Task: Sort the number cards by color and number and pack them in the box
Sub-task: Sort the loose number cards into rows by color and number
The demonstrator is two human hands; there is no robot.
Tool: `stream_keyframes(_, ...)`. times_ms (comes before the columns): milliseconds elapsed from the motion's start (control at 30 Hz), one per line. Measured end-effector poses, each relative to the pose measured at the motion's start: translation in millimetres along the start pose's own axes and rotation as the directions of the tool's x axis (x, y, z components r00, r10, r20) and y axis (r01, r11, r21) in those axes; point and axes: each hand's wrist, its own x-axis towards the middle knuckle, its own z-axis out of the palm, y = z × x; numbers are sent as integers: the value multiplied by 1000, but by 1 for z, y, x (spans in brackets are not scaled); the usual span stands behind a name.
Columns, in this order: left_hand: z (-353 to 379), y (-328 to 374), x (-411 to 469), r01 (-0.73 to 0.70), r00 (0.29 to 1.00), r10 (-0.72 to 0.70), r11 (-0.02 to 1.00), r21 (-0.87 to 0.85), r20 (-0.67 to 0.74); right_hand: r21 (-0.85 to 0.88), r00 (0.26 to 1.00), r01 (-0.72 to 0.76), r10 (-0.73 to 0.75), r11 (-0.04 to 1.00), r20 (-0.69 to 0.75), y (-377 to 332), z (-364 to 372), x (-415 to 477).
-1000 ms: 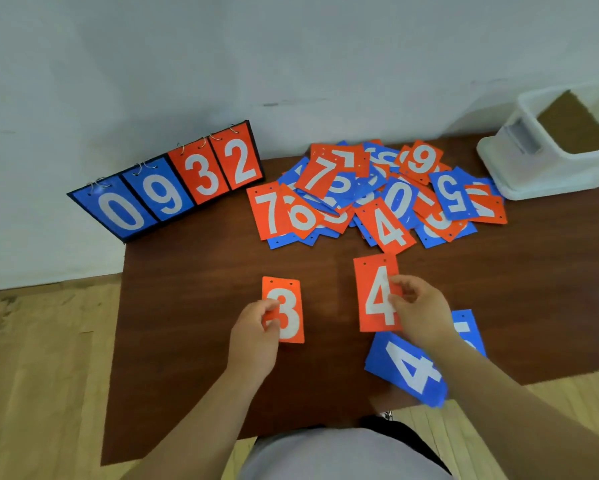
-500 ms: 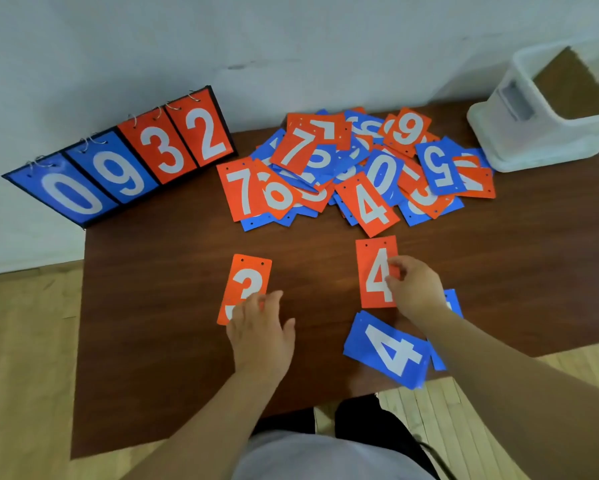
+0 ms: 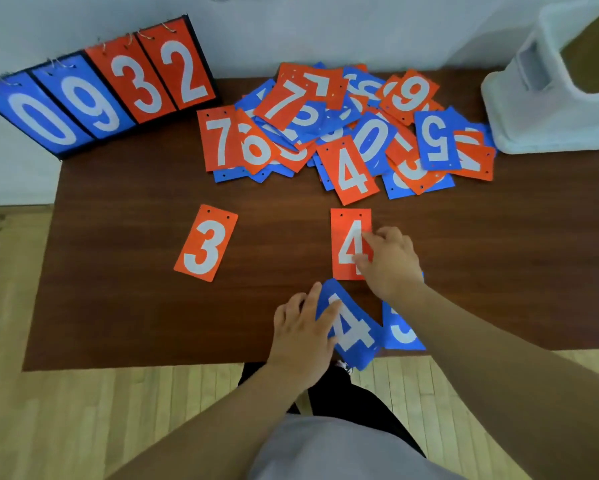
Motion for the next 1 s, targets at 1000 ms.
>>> stream_keyframes(1000, -5, 13, 12, -286, 944, 244, 941, 182, 220, -134, 899, 416, -385, 899, 207, 64, -14, -15)
